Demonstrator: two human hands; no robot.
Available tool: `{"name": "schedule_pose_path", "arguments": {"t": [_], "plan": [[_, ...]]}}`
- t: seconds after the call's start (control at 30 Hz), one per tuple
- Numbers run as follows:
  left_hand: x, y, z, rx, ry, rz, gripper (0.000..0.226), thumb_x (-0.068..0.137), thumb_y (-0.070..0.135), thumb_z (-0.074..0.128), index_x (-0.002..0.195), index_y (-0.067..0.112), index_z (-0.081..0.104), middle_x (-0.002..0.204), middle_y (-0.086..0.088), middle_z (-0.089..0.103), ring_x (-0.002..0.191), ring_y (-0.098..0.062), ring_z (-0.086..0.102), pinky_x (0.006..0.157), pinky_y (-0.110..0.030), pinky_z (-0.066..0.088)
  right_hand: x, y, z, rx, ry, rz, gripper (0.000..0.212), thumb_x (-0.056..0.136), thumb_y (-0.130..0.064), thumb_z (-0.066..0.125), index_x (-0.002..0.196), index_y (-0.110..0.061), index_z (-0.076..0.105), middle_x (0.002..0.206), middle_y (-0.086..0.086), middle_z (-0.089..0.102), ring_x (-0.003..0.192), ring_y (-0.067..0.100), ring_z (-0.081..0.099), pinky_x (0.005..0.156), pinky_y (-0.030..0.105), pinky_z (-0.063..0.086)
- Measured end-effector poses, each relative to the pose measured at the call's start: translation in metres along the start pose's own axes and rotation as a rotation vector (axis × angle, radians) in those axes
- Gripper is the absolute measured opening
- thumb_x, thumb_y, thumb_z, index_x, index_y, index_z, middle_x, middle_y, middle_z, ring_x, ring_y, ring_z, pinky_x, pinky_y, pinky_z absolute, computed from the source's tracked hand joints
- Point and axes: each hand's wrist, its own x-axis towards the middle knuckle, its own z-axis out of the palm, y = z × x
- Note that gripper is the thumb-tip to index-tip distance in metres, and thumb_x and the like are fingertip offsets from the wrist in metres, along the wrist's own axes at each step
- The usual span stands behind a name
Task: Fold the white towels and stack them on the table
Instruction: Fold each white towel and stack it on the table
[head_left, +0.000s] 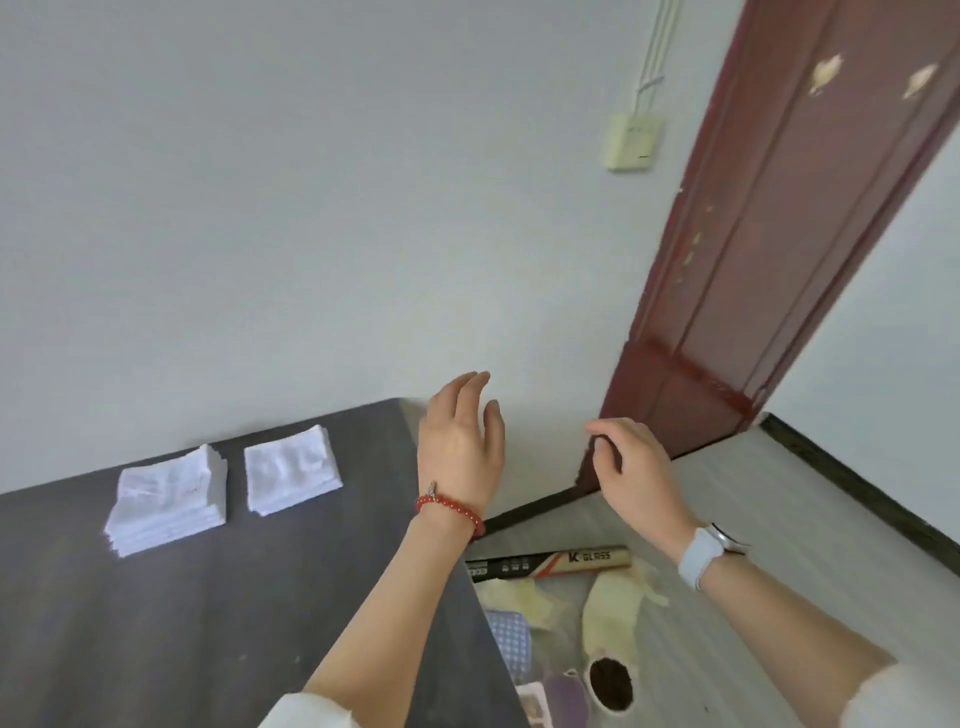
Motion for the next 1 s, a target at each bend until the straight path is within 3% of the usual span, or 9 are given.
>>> {"name": "schedule_pose_path", "arguments": {"t": [0.1,0.23,0.3,0.4,0.53,0.7,0.87,1.0], "plan": [[-0.041,0.120,0.044,-0.160,-0.047,0.098,0.040,0.089,0.026,0.036,0.112,0.005,0.061,0.110,-0.011,0.063,0.103,-0.026,0.057,0.088,-0.026,0.043,-0.065,0.048,-0.120,-0.088,0.099,0.081,0.024,0.084,-0.011,0.046,0.097,-0.006,0.066,0.091,0.007,0.067,0.085,0.028,0.061,0.077,0.033,0.046],[-0.103,0.275,0.113,-0.330,-0.226,0.316,0.038,0.087,0.027,0.038,0.108,0.006,0.062,0.107,-0.009,0.064,0.096,-0.027,0.060,0.082,-0.035,0.050,-0.163,0.111,-0.265,-0.254,0.236,0.260,0.023,0.083,-0.006,0.050,0.099,-0.004,0.066,0.095,0.011,0.067,0.090,0.030,0.061,0.080,0.036,0.048],[-0.132,0.348,0.142,-0.384,-0.303,0.427,0.038,0.085,0.026,0.039,0.107,0.006,0.062,0.105,-0.009,0.065,0.093,-0.026,0.061,0.079,-0.032,0.048,-0.213,0.138,-0.330,-0.327,0.308,0.371,0.025,0.085,-0.007,0.048,0.102,-0.004,0.066,0.098,0.012,0.066,0.091,0.031,0.061,0.081,0.039,0.049],[-0.178,0.449,0.188,-0.488,-0.405,0.578,0.038,0.084,0.025,0.039,0.108,0.007,0.063,0.103,-0.009,0.066,0.093,-0.024,0.060,0.081,-0.028,0.044,-0.287,0.177,-0.420,-0.433,0.412,0.588,0.026,0.088,-0.010,0.046,0.107,-0.006,0.064,0.102,0.011,0.066,0.094,0.030,0.061,0.081,0.031,0.045],[-0.250,0.563,0.256,-0.574,-0.595,0.732,0.038,0.085,0.026,0.039,0.108,0.007,0.063,0.102,-0.008,0.066,0.093,-0.029,0.062,0.078,-0.036,0.048,-0.390,0.230,-0.515,-0.569,0.537,0.789,0.025,0.087,-0.005,0.050,0.107,-0.008,0.064,0.102,0.011,0.065,0.099,0.032,0.057,0.083,0.040,0.047],[-0.312,0.659,0.334,-0.595,-0.718,0.839,0.029,0.088,0.014,0.051,0.114,0.005,0.060,0.108,-0.011,0.064,0.099,-0.030,0.058,0.084,-0.036,0.044,-0.460,0.286,-0.589,-0.606,0.588,0.960,0.026,0.088,-0.006,0.048,0.109,-0.007,0.063,0.105,0.010,0.064,0.101,0.030,0.057,0.086,0.039,0.045],[-0.355,0.783,0.442,-0.607,-0.863,0.893,0.035,0.093,0.020,0.043,0.126,0.013,0.050,0.123,-0.005,0.056,0.113,-0.024,0.050,0.095,-0.035,0.039,-0.508,0.381,-0.693,-0.674,0.594,1.095,0.026,0.087,-0.005,0.047,0.108,-0.008,0.063,0.106,0.010,0.064,0.100,0.029,0.058,0.083,0.036,0.046],[-0.381,0.876,0.513,-0.683,-0.940,0.825,0.029,0.090,0.013,0.049,0.117,0.008,0.059,0.114,-0.009,0.061,0.106,-0.026,0.056,0.089,-0.036,0.043,-0.533,0.451,-0.770,-0.651,0.596,1.194,0.026,0.087,-0.006,0.046,0.104,-0.010,0.065,0.104,0.005,0.066,0.095,0.025,0.061,0.078,0.029,0.046]]}}
